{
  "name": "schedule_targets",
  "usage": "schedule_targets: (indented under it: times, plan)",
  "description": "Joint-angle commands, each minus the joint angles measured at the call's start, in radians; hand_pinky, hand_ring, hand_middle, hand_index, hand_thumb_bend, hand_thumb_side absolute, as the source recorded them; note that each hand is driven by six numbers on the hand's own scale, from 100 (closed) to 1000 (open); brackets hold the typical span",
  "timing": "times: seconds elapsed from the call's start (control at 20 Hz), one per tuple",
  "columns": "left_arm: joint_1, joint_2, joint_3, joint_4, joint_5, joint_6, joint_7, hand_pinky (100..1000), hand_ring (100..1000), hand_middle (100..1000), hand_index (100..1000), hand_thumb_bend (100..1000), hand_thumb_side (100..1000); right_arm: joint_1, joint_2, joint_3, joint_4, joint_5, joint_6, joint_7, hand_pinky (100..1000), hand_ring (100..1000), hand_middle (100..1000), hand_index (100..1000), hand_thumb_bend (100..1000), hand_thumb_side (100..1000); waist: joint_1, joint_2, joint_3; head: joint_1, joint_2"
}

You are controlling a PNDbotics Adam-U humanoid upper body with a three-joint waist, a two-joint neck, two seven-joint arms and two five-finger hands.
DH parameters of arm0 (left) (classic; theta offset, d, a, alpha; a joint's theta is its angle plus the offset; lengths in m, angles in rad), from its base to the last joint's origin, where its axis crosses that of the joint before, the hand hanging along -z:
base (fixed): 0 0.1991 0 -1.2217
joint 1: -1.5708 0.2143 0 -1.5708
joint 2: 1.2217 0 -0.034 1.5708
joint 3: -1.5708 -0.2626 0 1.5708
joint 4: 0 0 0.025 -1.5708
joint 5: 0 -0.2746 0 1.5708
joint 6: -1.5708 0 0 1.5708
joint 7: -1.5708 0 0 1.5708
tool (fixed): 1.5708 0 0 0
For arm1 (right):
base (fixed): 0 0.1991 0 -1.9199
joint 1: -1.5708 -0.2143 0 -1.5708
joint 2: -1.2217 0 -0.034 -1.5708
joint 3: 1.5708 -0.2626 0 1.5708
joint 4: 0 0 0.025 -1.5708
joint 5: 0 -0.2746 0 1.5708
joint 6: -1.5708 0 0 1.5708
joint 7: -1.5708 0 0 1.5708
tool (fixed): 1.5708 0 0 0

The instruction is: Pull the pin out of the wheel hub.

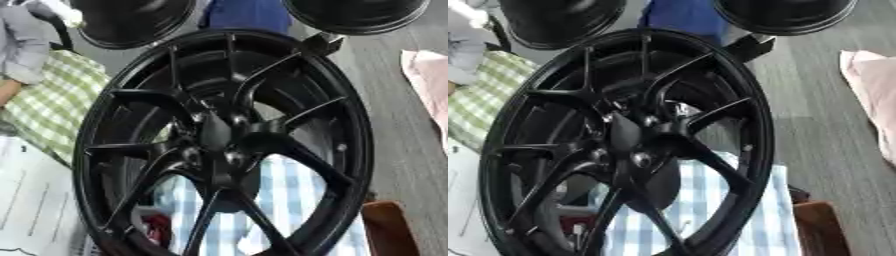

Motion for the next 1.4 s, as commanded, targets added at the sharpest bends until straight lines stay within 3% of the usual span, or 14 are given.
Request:
schedule_targets:
  times: [0.05, 0.25, 0.3, 0.35, 0.5, 0.55, 0.6, 0.7, 0.8, 0.9, 1.05, 1.25, 1.3, 1.4]
  plan:
    - [0.073, 0.072, 0.075, -0.021, 0.054, 0.018, 0.074, 740, 499, 309, 414, 153, 240, -0.010, -0.017, -0.017, -0.013, 0.002, -0.009, -0.004, 847, 610, 755, 679, 100, 816, -0.025, -0.024, 0.004, -0.005, -0.010]
    - [0.196, 0.069, 0.118, -0.029, 0.039, 0.047, 0.186, 748, 521, 360, 467, 187, 219, -0.015, -0.013, -0.016, -0.013, -0.002, -0.010, -0.003, 847, 610, 755, 679, 100, 816, -0.035, -0.022, 0.009, -0.005, -0.018]
    - [0.221, 0.063, 0.123, -0.032, 0.035, 0.052, 0.206, 752, 530, 381, 488, 212, 148, -0.016, -0.012, -0.015, -0.013, -0.003, -0.010, -0.002, 847, 610, 756, 679, 100, 814, -0.037, -0.022, 0.008, -0.004, -0.022]
    - [0.246, 0.056, 0.128, -0.034, 0.035, 0.056, 0.220, 760, 545, 418, 527, 216, 244, -0.018, -0.010, -0.015, -0.013, -0.003, -0.010, -0.002, 847, 610, 756, 679, 100, 816, -0.038, -0.021, 0.008, -0.005, -0.026]
    - [0.312, 0.035, 0.144, -0.037, 0.047, 0.063, 0.244, 801, 615, 523, 653, 294, 298, -0.020, -0.008, -0.016, -0.013, -0.004, -0.011, -0.002, 847, 610, 756, 679, 100, 816, -0.041, -0.019, 0.006, -0.005, -0.032]
    - [0.331, 0.028, 0.149, -0.038, 0.049, 0.063, 0.252, 832, 704, 629, 745, 415, 382, -0.020, -0.008, -0.016, -0.013, -0.004, -0.011, -0.002, 847, 610, 756, 679, 100, 816, -0.042, -0.019, 0.006, -0.005, -0.034]
    - [0.348, 0.021, 0.154, -0.038, 0.049, 0.060, 0.258, 872, 798, 770, 850, 663, 533, -0.020, -0.007, -0.017, -0.013, -0.005, -0.011, -0.002, 847, 610, 756, 679, 100, 817, -0.042, -0.018, 0.005, -0.004, -0.034]
    - [0.378, 0.007, 0.159, -0.036, 0.052, 0.048, 0.247, 911, 851, 838, 917, 826, 591, -0.021, -0.005, -0.017, -0.013, -0.005, -0.011, -0.002, 847, 610, 756, 679, 100, 817, -0.042, -0.017, 0.004, -0.004, -0.036]
    - [0.397, 0.000, 0.165, -0.028, 0.054, 0.039, 0.229, 913, 852, 845, 921, 893, 629, -0.020, -0.005, -0.017, -0.013, -0.006, -0.010, -0.003, 847, 610, 756, 679, 100, 822, -0.042, -0.017, 0.003, -0.003, -0.037]
    - [0.405, -0.006, 0.175, -0.020, 0.049, 0.034, 0.218, 911, 853, 843, 902, 884, 701, -0.021, -0.004, -0.018, -0.013, -0.006, -0.011, -0.003, 847, 610, 756, 679, 100, 817, -0.042, -0.017, 0.002, -0.001, -0.038]
    - [0.403, -0.013, 0.185, -0.013, 0.053, 0.034, 0.225, 903, 845, 826, 873, 797, 696, -0.021, -0.004, -0.017, -0.013, -0.006, -0.011, -0.003, 847, 611, 756, 679, 100, 817, -0.041, -0.017, 0.001, 0.003, -0.038]
    - [0.400, -0.015, 0.184, -0.010, 0.070, 0.036, 0.236, 904, 846, 827, 876, 785, 686, -0.022, -0.004, -0.016, -0.013, -0.006, -0.012, -0.003, 847, 611, 756, 679, 100, 817, -0.041, -0.017, -0.001, 0.005, -0.038]
    - [0.399, -0.016, 0.185, -0.011, 0.073, 0.036, 0.238, 881, 808, 773, 828, 628, 690, -0.021, -0.004, -0.016, -0.013, -0.006, -0.012, -0.004, 847, 611, 757, 679, 100, 818, -0.041, -0.017, -0.001, 0.006, -0.038]
    - [0.384, -0.033, 0.204, -0.022, 0.090, 0.025, 0.256, 865, 771, 734, 793, 544, 689, -0.019, -0.003, -0.017, -0.013, -0.006, -0.012, -0.005, 847, 610, 757, 679, 100, 817, -0.040, -0.018, -0.002, 0.005, -0.037]
